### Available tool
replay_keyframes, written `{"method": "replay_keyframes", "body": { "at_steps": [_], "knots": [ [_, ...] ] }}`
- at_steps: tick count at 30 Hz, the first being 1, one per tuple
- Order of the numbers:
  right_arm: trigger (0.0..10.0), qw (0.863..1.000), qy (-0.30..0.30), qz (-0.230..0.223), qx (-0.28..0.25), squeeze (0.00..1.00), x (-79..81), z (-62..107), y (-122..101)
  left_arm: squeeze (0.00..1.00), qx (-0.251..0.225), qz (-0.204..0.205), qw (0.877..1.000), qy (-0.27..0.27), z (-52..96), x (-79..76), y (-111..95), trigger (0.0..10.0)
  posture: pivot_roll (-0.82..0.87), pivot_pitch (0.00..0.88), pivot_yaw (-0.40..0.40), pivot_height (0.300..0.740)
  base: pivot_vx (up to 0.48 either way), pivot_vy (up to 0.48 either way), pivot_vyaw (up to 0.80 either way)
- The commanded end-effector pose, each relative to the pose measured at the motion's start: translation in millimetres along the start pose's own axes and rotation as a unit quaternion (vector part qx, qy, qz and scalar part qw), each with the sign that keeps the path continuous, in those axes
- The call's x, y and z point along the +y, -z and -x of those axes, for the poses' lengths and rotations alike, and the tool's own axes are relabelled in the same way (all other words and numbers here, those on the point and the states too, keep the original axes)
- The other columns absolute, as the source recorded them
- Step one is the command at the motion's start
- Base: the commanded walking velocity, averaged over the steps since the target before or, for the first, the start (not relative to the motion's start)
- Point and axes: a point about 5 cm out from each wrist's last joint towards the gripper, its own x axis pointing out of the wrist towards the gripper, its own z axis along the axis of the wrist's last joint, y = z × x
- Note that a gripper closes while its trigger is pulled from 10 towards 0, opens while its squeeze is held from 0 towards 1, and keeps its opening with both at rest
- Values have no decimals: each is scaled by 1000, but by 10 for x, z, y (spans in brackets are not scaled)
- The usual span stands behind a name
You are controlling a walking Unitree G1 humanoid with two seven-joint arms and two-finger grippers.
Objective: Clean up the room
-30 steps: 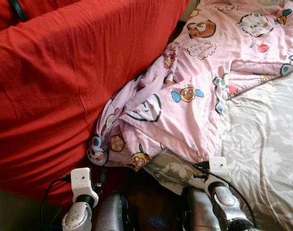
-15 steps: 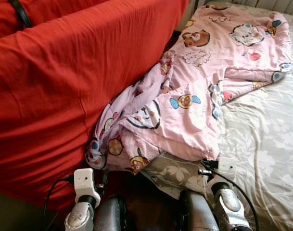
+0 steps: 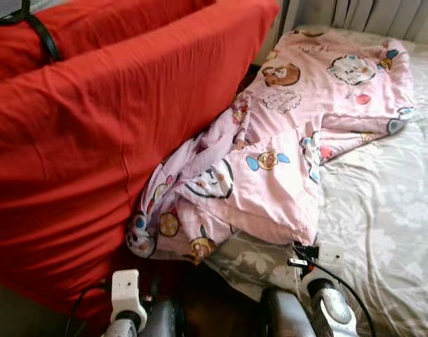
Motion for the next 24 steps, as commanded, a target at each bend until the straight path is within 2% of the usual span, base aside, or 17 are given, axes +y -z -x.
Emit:
{"method": "replay_keyframes", "body": {
  "at_steps": [1, 10, 24],
  "knots": [
    [10000, 1000, -4, -3, -11, 0, 15, 13, -10, 0, 26, 5, 1000, -15, 47, 77, 112, 10000, -144, 82, 32, 691, 0, 0, 0],
    [10000, 1000, -11, -1, -18, 0, 6, 18, -25, 0, 83, 13, 996, -35, 133, 134, 337, 10000, -140, 33, 25, 740, 0, 0, 0],
    [10000, 1000, -9, 4, -18, 0, 20, -1, -35, 0, 137, 12, 989, -53, 254, 194, 547, 10000, -157, 0, 33, 740, 0, 0, 0]
  ]
}}
